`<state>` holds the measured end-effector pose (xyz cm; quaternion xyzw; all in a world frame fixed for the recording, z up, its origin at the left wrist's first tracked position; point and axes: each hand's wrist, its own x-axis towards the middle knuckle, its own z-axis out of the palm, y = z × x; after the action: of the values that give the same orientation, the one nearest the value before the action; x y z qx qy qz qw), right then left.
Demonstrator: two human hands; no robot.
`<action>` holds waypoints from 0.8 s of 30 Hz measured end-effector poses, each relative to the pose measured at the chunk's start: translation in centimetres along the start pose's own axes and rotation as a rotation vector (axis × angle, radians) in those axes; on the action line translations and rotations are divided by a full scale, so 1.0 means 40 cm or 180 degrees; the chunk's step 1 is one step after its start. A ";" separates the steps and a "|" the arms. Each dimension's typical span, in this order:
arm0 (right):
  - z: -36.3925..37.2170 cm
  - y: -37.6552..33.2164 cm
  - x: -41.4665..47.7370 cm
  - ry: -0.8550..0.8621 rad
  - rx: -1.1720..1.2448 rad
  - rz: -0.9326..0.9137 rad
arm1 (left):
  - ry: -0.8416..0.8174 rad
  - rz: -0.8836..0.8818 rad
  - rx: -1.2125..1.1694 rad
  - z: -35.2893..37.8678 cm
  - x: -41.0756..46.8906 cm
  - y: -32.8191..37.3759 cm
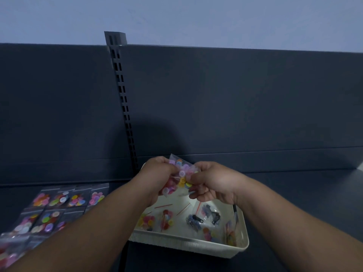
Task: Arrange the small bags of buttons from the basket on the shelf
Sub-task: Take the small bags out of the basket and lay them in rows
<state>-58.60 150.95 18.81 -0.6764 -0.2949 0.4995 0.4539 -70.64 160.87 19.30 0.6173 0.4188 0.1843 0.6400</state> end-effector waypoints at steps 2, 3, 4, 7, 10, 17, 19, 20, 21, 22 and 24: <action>-0.003 -0.001 0.002 0.0016 0.0117 0.0012 | 0.0009 -0.0031 -0.0056 -0.002 -0.006 0.002; -0.004 -0.001 0.004 0.0025 0.0163 0.0022 | 0.0006 -0.0055 -0.0075 -0.004 -0.007 0.002; -0.004 0.000 0.005 0.0039 0.0201 0.0034 | 0.0009 -0.0087 -0.0083 -0.005 -0.009 0.003; 0.000 0.000 0.007 0.0107 0.0322 0.0035 | 0.0077 -0.0136 -0.0097 -0.011 -0.010 0.002; 0.004 0.003 0.005 0.0099 0.0416 0.0065 | 0.0217 -0.0097 -0.0037 -0.016 -0.014 -0.002; 0.004 0.001 -0.008 0.0124 0.0495 0.0144 | 0.0295 -0.0144 -0.0158 -0.034 -0.023 -0.008; 0.006 -0.002 -0.013 0.0137 0.0615 0.0145 | 0.0327 -0.0215 -0.0291 -0.039 -0.025 -0.008; 0.007 -0.004 -0.012 0.0166 0.0679 0.0133 | 0.0354 -0.0247 -0.0338 -0.042 -0.026 -0.007; 0.009 -0.005 -0.012 0.0203 0.0738 0.0116 | 0.0371 -0.0268 -0.0381 -0.045 -0.028 -0.007; 0.011 -0.007 -0.011 0.0228 0.0788 0.0092 | 0.0374 -0.0285 -0.0427 -0.048 -0.031 -0.007; 0.019 -0.013 -0.008 0.0225 0.0920 0.0035 | 0.0369 -0.0287 -0.0579 -0.059 -0.040 -0.004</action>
<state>-59.38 151.13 19.36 -0.6227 -0.2000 0.5151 0.5540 -73.41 161.14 19.91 0.5255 0.4639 0.2280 0.6757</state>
